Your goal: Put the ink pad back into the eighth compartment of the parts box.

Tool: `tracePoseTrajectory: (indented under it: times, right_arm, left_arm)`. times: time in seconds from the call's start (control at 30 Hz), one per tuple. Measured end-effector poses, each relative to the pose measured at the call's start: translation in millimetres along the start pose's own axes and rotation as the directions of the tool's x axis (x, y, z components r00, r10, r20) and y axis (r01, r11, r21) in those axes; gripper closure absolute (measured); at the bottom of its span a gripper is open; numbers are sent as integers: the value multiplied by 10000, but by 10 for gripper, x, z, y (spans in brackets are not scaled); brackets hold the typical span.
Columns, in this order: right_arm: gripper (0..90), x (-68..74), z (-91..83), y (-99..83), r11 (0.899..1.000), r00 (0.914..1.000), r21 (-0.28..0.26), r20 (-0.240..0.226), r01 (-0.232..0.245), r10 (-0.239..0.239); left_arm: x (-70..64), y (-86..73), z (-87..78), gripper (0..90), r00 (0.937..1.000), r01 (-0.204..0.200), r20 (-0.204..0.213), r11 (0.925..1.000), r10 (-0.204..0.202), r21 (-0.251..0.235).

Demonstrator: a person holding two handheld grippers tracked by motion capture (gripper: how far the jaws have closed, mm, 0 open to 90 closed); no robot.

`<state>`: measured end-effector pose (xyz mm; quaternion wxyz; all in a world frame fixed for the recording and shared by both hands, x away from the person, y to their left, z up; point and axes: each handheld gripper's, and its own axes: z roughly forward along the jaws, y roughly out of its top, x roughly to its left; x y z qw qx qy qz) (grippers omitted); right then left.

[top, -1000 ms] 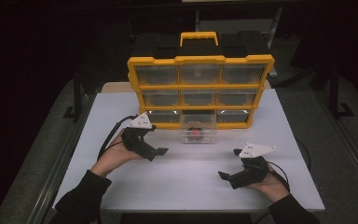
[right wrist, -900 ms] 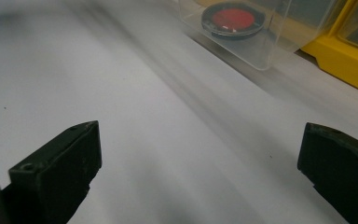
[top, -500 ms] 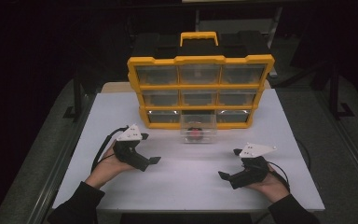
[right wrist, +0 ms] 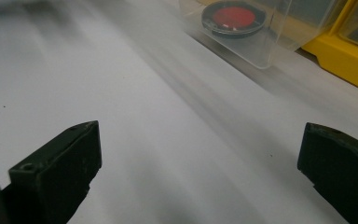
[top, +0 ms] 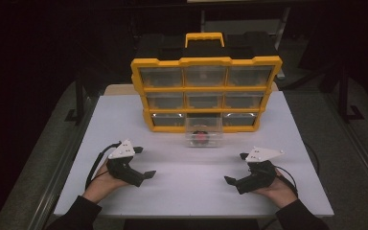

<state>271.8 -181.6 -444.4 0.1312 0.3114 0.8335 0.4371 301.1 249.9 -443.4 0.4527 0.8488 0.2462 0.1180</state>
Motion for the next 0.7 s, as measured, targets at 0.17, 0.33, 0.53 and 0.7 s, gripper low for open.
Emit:
tracePoseTrajectory:
  times: [0.17,0.33,0.53,0.7]
  right_arm:
    - [0,-1,4,0,10000,10000,23,18,0,0]
    - [0,0,9,-3,10000,10000,74,27,16,-16]
    - [0,2,14,-5,10000,10000,98,13,20,-20]
    - [0,4,15,-12,9999,10000,137,3,31,-31]
  left_arm:
    - [-7,-110,-54,0,9998,210,-33,9997,-211,-143]
    - [1,-176,-73,0,9994,272,-195,9996,-273,-89]
    - [0,-184,-70,0,9996,210,-201,9998,-209,2]
    - [2,-192,-64,0,9996,191,-195,9997,-188,158]
